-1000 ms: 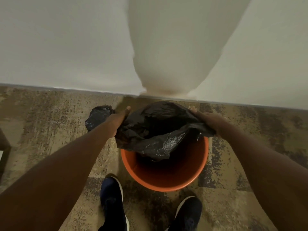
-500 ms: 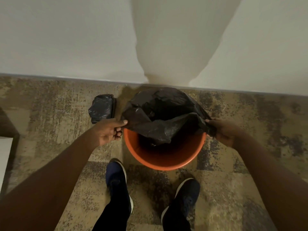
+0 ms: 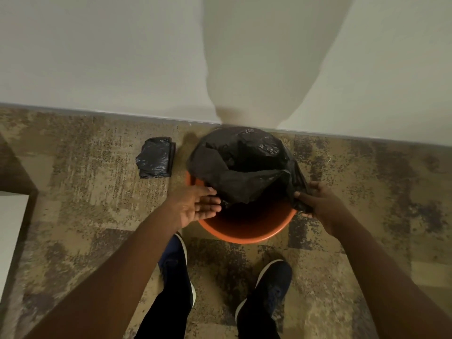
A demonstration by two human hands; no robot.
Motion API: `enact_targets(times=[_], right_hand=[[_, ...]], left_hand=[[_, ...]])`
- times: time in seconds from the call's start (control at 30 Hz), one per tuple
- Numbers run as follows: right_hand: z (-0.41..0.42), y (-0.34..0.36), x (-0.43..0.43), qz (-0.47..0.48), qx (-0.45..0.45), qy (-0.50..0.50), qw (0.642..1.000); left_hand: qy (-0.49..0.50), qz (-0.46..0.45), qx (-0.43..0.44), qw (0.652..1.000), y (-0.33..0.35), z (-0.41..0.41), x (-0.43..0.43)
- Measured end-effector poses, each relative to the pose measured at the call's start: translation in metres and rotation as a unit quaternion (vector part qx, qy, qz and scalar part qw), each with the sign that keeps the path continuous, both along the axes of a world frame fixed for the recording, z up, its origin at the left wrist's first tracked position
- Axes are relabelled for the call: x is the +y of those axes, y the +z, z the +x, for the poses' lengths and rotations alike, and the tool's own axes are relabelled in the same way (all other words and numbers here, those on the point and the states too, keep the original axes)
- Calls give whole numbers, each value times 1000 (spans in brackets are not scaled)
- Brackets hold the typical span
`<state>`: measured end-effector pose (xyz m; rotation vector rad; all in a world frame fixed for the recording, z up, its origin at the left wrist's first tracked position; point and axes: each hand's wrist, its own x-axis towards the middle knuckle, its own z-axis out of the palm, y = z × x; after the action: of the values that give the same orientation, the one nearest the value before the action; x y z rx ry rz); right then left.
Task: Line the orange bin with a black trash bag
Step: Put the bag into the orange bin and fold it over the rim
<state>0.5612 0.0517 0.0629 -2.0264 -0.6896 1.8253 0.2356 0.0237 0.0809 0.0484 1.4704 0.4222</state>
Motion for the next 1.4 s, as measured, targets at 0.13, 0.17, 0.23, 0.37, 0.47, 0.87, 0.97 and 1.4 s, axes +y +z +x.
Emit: enact_targets(times=[0.13,0.17,0.23,0.37,0.47,0.87,0.97,1.4], right_hand=[[3,-5,-21,-7,36,-61,997],[4,-7,-27,-15,49,-80,995],[4,-10,-40,-29,66,-108,991],[-3,-10,-55,-14,50,-103,993],[-9,-9,-59,11,20,-84,996],[-37,-15,-93,125,-91,-56,986],[-41,-23,-100,32,71,-264,961],[-45,-57,-111,-99,191,-389,896]], left_hand=[[176,4,-22,984,-5,3,-20],[211,4,-34,977,-5,3,-29],[247,4,-47,968,-3,4,-45],[197,23,46,979,10,22,-44],[97,88,212,969,24,45,-9],[100,32,154,982,6,41,-2],[217,-20,103,970,0,31,-22],[307,-19,124,943,-29,25,-52]])
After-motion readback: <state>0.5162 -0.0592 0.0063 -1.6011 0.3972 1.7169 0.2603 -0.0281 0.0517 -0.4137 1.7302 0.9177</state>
